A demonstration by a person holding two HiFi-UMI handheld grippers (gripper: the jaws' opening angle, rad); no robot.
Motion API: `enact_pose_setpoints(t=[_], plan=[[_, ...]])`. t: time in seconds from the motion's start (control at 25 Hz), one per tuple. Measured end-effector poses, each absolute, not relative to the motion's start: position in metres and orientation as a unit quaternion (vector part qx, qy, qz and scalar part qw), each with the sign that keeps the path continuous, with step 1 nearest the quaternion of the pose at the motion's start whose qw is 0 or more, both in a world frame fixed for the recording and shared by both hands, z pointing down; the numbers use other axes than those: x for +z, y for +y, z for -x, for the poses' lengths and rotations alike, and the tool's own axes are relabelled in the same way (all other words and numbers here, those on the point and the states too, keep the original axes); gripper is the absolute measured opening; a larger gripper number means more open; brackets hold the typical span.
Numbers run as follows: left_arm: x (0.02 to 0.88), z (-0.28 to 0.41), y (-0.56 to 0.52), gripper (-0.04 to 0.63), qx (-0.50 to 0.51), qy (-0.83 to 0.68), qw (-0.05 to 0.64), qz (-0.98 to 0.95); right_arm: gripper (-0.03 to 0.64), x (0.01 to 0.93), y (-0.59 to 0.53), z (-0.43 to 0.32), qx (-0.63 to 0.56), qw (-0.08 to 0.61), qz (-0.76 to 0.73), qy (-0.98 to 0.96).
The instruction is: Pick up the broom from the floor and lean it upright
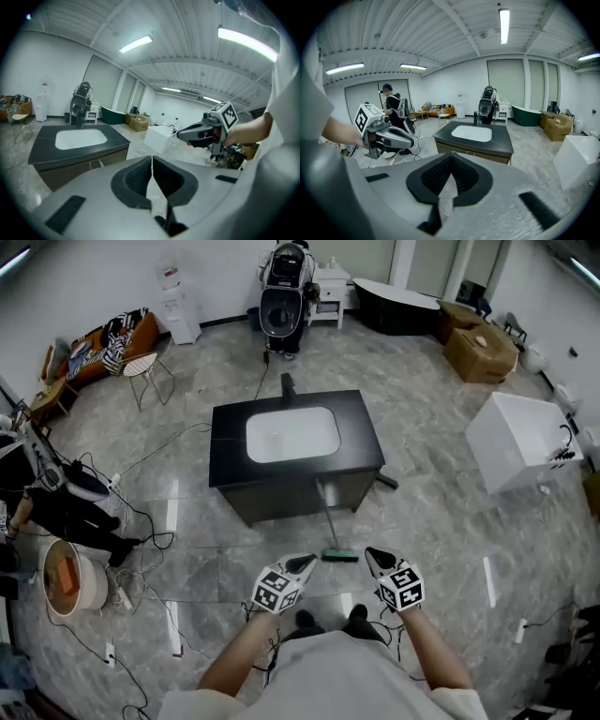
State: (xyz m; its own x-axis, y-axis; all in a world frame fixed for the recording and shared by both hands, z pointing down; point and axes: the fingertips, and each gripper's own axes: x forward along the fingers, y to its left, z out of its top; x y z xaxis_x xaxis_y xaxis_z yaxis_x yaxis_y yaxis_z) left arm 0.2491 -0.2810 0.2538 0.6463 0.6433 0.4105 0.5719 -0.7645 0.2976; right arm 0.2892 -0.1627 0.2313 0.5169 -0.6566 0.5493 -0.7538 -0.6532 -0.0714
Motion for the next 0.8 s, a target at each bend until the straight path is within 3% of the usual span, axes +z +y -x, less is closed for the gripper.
enact_pose_setpoints(t=[0.8], plan=[[0.18, -0.236, -0.245, 0.011, 0.198, 0.245, 0.071, -0.946, -0.002, 0.144, -0.101, -0.276, 0.19, 0.083, -0.841, -0.499]])
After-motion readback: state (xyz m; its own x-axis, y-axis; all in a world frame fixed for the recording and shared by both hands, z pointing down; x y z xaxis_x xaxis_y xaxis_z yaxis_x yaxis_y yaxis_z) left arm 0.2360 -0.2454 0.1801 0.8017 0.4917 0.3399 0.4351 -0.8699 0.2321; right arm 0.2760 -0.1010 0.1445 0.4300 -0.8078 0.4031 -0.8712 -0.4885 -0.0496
